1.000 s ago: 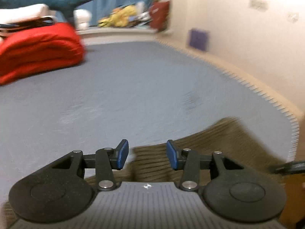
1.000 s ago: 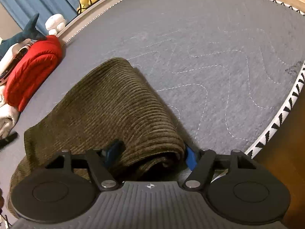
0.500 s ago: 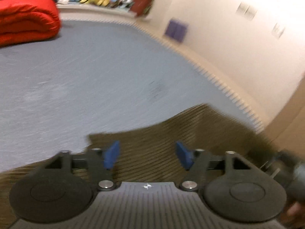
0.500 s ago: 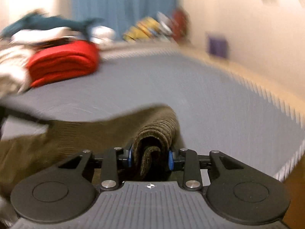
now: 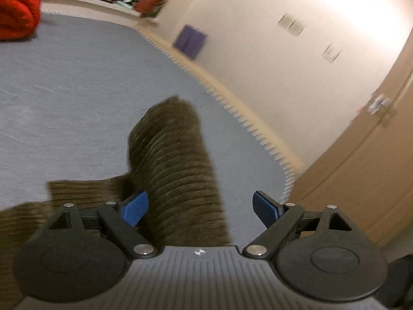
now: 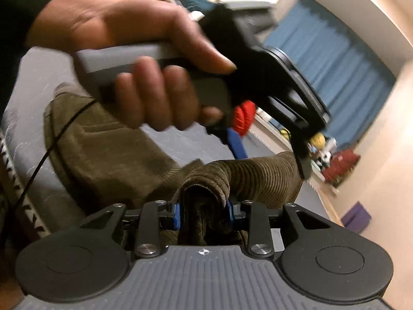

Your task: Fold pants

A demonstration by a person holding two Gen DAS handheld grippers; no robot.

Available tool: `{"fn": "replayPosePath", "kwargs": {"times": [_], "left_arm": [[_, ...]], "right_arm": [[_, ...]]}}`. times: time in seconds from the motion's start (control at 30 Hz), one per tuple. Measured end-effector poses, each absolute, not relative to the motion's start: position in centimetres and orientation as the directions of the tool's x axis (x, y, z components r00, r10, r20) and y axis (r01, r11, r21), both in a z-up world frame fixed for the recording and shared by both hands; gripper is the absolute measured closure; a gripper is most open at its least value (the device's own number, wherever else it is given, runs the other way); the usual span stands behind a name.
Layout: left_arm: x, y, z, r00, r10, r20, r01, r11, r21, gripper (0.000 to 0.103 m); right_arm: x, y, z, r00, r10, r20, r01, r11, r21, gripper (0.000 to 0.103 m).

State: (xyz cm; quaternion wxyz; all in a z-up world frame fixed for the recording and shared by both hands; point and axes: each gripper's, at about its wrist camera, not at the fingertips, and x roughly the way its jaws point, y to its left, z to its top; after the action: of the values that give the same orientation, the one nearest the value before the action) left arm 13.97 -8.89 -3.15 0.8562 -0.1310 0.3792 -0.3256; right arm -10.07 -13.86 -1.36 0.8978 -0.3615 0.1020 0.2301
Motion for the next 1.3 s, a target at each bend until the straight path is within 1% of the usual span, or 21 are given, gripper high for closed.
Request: {"fn": "replayPosePath", "kwargs": {"times": [0.07,0.1,0.13,0.2,0.33,0.4,0.47,0.5,0.53,0.57,0.6,0.67,0.7,0.73,0.83,0.9,0.93,1.0,1.07,1.13,1.3], "left_arm": [[14.1,-9.2,-4.1,0.528,-0.573,-0.626,0.431,0.817,-0.385,0.028],[14.0,-9.0,-4.4,0.528,-0.556,-0.642,0.422,0.828,-0.369,0.048],[14.1,-8.6,-4.9,0.531,-0.539,-0.654,0.412,0.838,-0.357,0.074],[14.0,-7.5,-5.4,0.547,-0.482,-0.685,0.375,0.872,-0.314,0.082],[13.6,-2.7,-5.3,0.574,-0.444,-0.688,0.283,0.896,-0.342,0.084],[12.8,1.1,-4.9,0.604,-0.432,-0.669,0.234,0.899,-0.37,0.084],[11.8,5.3,-4.4,0.644,-0.405,-0.649,0.164,0.902,-0.4,0.084],[11.1,7.4,-4.3,0.661,-0.389,-0.642,0.131,0.902,-0.412,0.084],[10.2,9.9,-4.1,0.676,-0.369,-0.638,0.097,0.902,-0.42,0.084],[9.3,12.1,-4.2,0.687,-0.349,-0.638,0.064,0.903,-0.425,0.083],[8.4,14.4,-4.6,0.692,-0.327,-0.644,0.022,0.901,-0.433,0.079],[7.5,18.1,-5.5,0.684,-0.272,-0.677,-0.084,0.893,-0.443,0.058],[7.2,19.7,-6.2,0.67,-0.229,-0.706,-0.155,0.887,-0.435,0.041],[7.0,20.8,-6.5,0.657,-0.207,-0.725,-0.199,0.88,-0.432,0.035],[7.3,23.2,-8.4,0.595,-0.196,-0.779,-0.297,0.847,-0.44,0.033],[7.3,23.9,-8.4,0.596,-0.206,-0.776,-0.299,0.84,-0.452,0.031],[7.6,24.2,-7.9,0.6,-0.208,-0.772,-0.289,0.844,-0.453,0.028],[8.2,24.0,-8.0,0.593,-0.206,-0.778,-0.279,0.854,-0.439,0.024],[8.4,23.8,-8.6,0.578,-0.209,-0.789,-0.278,0.859,-0.431,0.02],[8.8,23.6,-9.3,0.558,-0.215,-0.802,-0.281,0.86,-0.426,0.019],[9.8,25.2,-12.4,0.538,-0.284,-0.793,-0.297,0.817,-0.494,0.013]], "right_arm": [[-10.5,-13.1,-1.5,0.873,0.355,-0.334,-0.487,0.606,-0.629,0.07],[-10.7,-12.8,-1.5,0.872,0.368,-0.324,-0.488,0.593,-0.64,0.07],[-10.7,-12.4,-1.5,0.87,0.379,-0.317,-0.49,0.582,-0.649,0.07],[-11.0,-11.8,-1.5,0.858,0.407,-0.313,-0.505,0.561,-0.656,0.07],[-11.1,-10.6,-0.5,0.812,0.489,-0.318,-0.572,0.564,-0.596,0.063],[-11.2,-10.6,1.2,0.747,0.59,-0.305,-0.652,0.564,-0.507,0.057],[-10.7,-11.5,3.5,0.63,0.729,-0.267,-0.769,0.538,-0.345,0.051],[-10.3,-12.0,4.8,0.566,0.79,-0.236,-0.82,0.511,-0.257,0.041],[-9.4,-12.4,5.7,0.528,0.824,-0.207,-0.847,0.494,-0.194,0.03],[-8.5,-13.4,6.9,0.506,0.846,-0.171,-0.862,0.49,-0.126,0.026],[-7.4,-13.7,7.7,0.5,0.854,-0.144,-0.866,0.497,-0.061,0.022],[-3.7,-14.3,8.5,0.526,0.838,-0.145,-0.84,0.539,0.066,0.022],[-1.5,-14.5,8.3,0.558,0.812,-0.173,-0.804,0.58,0.131,0.022],[0.8,-14.6,7.6,0.59,0.778,-0.217,-0.759,0.626,0.18,0.021],[7.2,-14.6,4.3,0.617,0.654,-0.438,-0.572,0.755,0.321,0.02],[10.8,-14.8,1.0,0.512,0.64,-0.574,-0.465,0.768,0.441,0.02],[11.9,-14.4,-0.5,0.464,0.647,-0.605,-0.425,0.762,0.489,0.02],[14.1,-14.1,-2.7,0.382,0.677,-0.629,-0.351,0.736,0.579,0.02],[14.3,-13.7,-4.4,0.331,0.714,-0.617,-0.292,0.699,0.653,0.019],[13.8,-13.2,-4.9,0.307,0.74,-0.599,-0.234,0.668,0.706,0.014],[14.8,-10.2,-6.0,0.242,0.756,-0.609,-0.273,0.655,0.705,0.004]]}}
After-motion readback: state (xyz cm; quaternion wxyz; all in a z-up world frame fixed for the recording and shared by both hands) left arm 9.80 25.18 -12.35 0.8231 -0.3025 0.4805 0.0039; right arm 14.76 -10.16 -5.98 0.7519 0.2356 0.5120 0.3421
